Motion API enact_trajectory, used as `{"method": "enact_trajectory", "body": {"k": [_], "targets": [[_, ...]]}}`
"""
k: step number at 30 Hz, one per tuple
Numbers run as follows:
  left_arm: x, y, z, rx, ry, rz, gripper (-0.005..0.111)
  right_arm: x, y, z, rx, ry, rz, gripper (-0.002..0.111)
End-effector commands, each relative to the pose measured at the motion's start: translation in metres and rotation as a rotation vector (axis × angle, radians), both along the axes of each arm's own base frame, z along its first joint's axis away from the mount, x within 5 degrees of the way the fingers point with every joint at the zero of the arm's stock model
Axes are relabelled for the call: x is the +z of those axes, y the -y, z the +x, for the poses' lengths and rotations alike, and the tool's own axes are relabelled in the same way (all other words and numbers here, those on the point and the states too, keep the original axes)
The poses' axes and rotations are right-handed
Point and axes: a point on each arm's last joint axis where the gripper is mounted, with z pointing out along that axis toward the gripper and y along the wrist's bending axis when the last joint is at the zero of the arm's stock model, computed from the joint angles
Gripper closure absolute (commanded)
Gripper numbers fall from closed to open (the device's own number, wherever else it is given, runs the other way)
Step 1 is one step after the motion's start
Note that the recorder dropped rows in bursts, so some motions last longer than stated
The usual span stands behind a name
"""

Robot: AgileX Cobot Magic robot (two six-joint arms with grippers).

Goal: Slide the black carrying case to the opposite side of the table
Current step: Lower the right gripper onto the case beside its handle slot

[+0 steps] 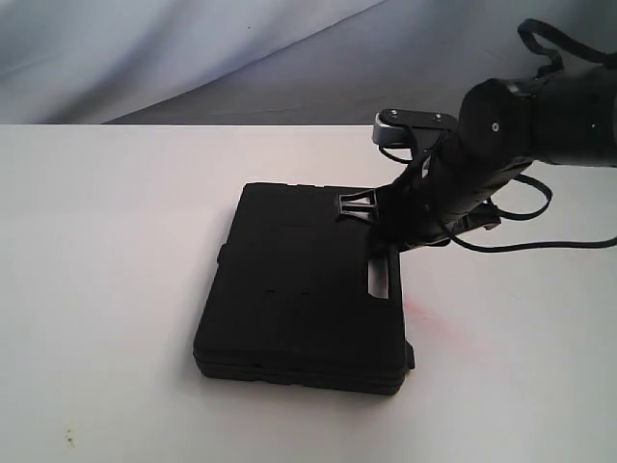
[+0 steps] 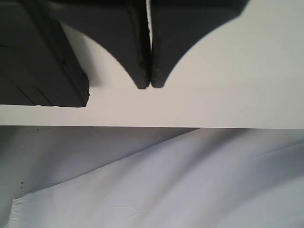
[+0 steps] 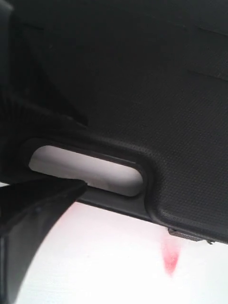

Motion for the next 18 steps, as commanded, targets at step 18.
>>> {"method": "enact_trajectory", "body": {"k": [18], "targets": [[-0.001, 0.0, 0.0, -0.007, 0.0, -0.004, 0.107, -0.026, 0.009, 0.014, -0.061, -0.048, -0.041, 0.076]]}}
